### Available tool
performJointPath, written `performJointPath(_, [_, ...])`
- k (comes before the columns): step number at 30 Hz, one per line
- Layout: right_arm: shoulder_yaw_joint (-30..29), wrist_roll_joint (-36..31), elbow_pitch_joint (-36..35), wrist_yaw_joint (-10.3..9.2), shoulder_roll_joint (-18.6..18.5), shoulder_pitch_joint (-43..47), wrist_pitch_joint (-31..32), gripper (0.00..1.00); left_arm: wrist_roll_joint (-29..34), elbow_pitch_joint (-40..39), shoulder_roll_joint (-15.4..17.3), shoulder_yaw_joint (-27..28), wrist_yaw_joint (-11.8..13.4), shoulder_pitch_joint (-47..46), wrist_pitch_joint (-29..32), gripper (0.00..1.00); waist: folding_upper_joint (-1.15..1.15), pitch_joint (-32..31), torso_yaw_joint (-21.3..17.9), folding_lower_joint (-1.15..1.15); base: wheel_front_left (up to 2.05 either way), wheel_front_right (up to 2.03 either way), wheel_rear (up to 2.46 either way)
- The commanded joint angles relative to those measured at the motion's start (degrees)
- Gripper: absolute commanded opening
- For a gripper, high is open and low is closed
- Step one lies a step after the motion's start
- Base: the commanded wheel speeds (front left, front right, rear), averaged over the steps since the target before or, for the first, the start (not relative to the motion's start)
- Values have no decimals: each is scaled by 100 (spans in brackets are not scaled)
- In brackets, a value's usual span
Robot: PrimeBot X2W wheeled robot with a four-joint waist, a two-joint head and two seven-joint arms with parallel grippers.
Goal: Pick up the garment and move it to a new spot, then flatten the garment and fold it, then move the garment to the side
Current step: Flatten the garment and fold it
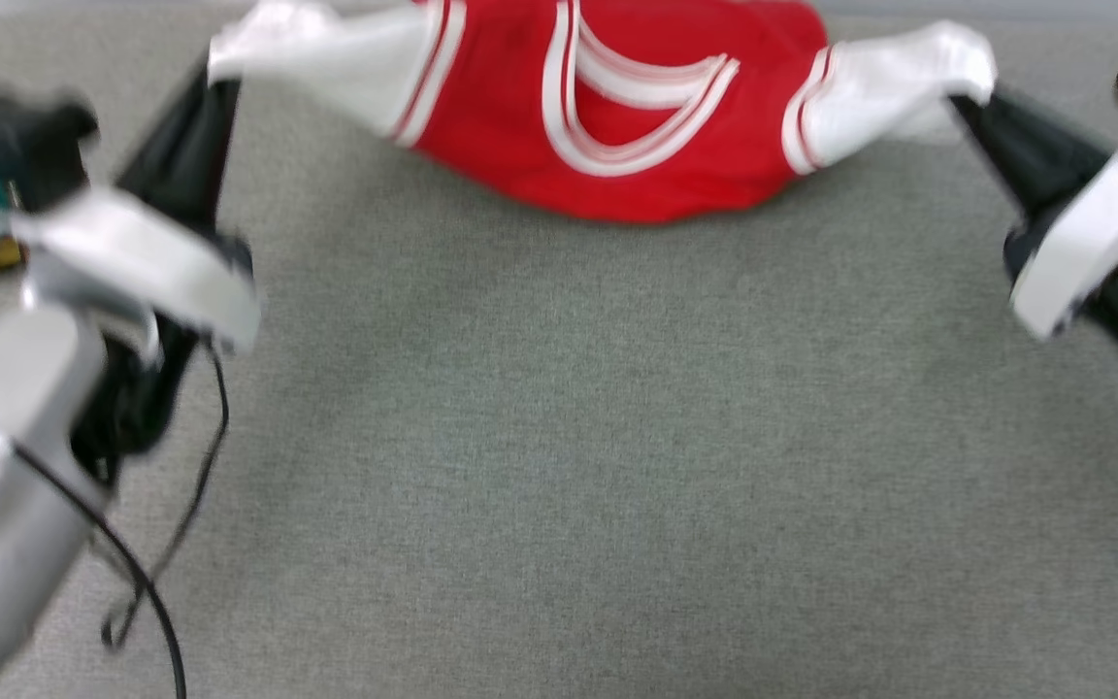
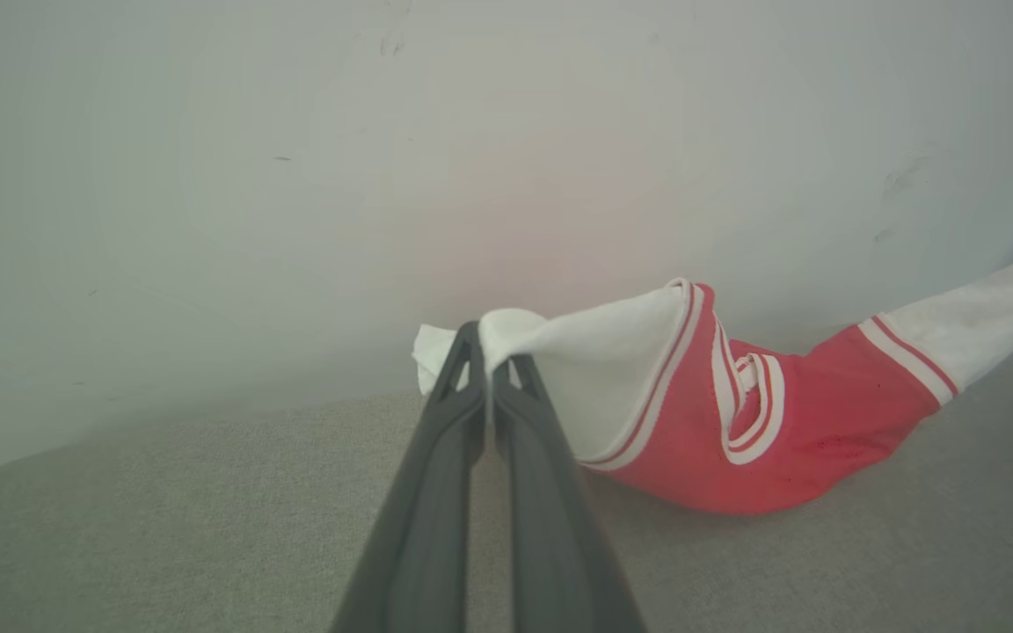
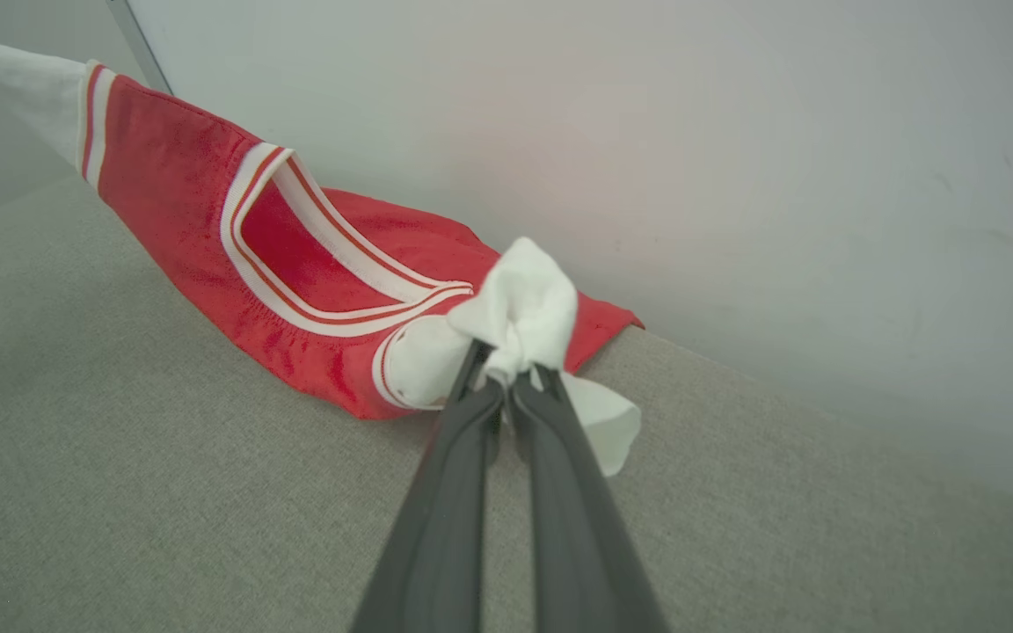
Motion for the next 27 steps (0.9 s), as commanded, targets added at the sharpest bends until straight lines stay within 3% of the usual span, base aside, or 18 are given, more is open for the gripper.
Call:
performJointPath(1, [41, 68, -104, -8, -81, 378, -23, 0, -13, -229, 80, 88, 131, 522, -39, 0, 0, -330, -65, 1, 0, 0, 0])
performJointPath(5, [19, 142, -270, -8, -172, 1239, -136, 0, -90, -805, 145, 427, 440, 1810, -41, 0, 0, -656, -87, 1, 0, 0, 0])
performJointPath(9, [-73, 202, -375, -8, -233, 2026, -185, 0, -174, -1125, 103, 722, 594, 2850, -41, 0, 0, -907, -78, 1, 0, 0, 0])
performJointPath(19, [-422, 237, -653, -7, -342, 3794, -162, 0, -233, -1101, -131, 1210, 594, 4620, -42, 0, 0, -1450, -140, 1, 0, 0, 0])
performJointPath(27, [-1078, 167, -839, -7, -354, 5157, -71, 0, -363, -1035, -267, 1556, 546, 5728, -42, 0, 0, -1771, -212, 1, 0, 0, 0])
